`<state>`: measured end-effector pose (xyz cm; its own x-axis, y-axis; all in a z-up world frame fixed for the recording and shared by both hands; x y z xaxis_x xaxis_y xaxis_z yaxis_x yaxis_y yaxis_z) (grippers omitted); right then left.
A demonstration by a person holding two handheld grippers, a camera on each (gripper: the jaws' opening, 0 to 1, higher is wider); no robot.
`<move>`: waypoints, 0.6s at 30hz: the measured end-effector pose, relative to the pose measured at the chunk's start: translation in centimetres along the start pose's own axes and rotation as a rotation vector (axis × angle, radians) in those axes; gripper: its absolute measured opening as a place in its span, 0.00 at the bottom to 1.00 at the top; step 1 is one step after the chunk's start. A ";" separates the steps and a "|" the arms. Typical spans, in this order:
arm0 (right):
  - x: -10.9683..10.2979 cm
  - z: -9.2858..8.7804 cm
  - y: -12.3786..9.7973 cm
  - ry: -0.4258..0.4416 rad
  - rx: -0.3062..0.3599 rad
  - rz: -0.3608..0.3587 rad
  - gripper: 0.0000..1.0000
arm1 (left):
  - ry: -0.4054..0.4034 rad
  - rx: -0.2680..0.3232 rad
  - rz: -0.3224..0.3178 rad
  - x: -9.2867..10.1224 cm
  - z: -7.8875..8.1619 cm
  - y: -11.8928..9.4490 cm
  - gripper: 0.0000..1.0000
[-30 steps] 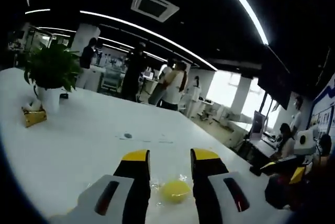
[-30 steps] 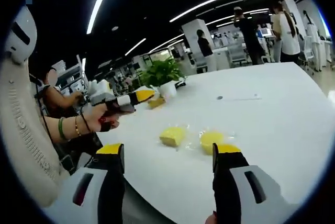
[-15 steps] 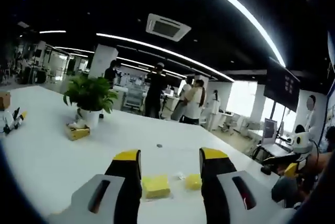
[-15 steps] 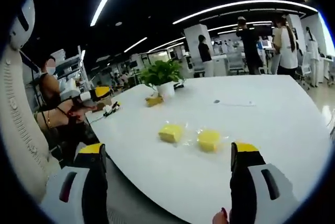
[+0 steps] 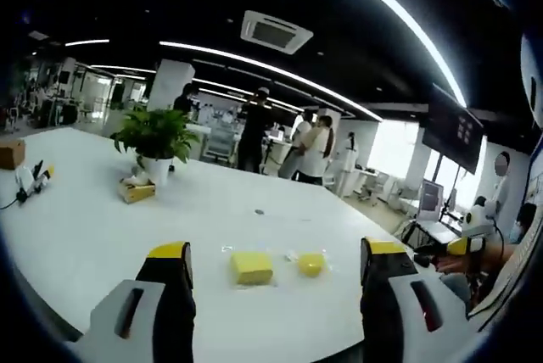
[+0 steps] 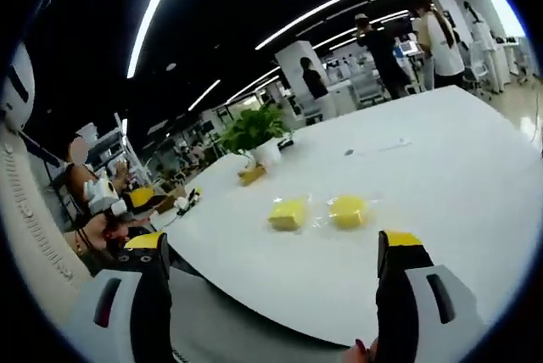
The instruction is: Compare the silicone blocks by pressing each to a similar depth, holding the contact briefly, and releasing to observe deformation and rebound differences across the visible hardness samples.
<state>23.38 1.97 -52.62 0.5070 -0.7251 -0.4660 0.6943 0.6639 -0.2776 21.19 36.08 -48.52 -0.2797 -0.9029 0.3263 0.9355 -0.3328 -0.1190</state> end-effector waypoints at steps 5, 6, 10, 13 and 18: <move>-0.6 -0.3 -0.3 0.034 -0.022 0.026 0.77 | -0.012 -0.034 -0.010 0.2 -0.3 0.1 0.71; -0.6 -0.2 -0.3 0.037 -0.020 0.030 0.74 | -0.011 -0.034 -0.009 0.2 -0.3 0.1 0.70; -0.9 -0.8 -0.5 0.045 -0.067 0.057 0.71 | -0.009 -0.034 -0.009 0.0 -0.1 0.2 0.72; -0.2 -0.7 -1.0 -0.112 -0.090 0.027 0.42 | 0.002 -0.047 -0.015 0.0 -0.2 0.3 0.71; -1.0 -0.2 -0.7 0.019 -0.080 0.063 0.70 | 0.010 -0.054 -0.016 -0.2 -0.3 0.6 0.74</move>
<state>22.29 2.20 -52.11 0.5381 -0.6784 -0.5003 0.6182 0.7211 -0.3129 21.70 35.97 -48.95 -0.2971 -0.8999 0.3193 0.9178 -0.3614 -0.1644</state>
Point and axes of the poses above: the point that each gripper's makers call its tool centre point, and the gripper's own axes: y roughly forward along the fingers, x roughly to its right, z roughly out of its top, the point moved 4 cm from there along -y, roughly backward along the fingers, and after that the axes turned 4 degrees about -z, right-handed, at the moved point
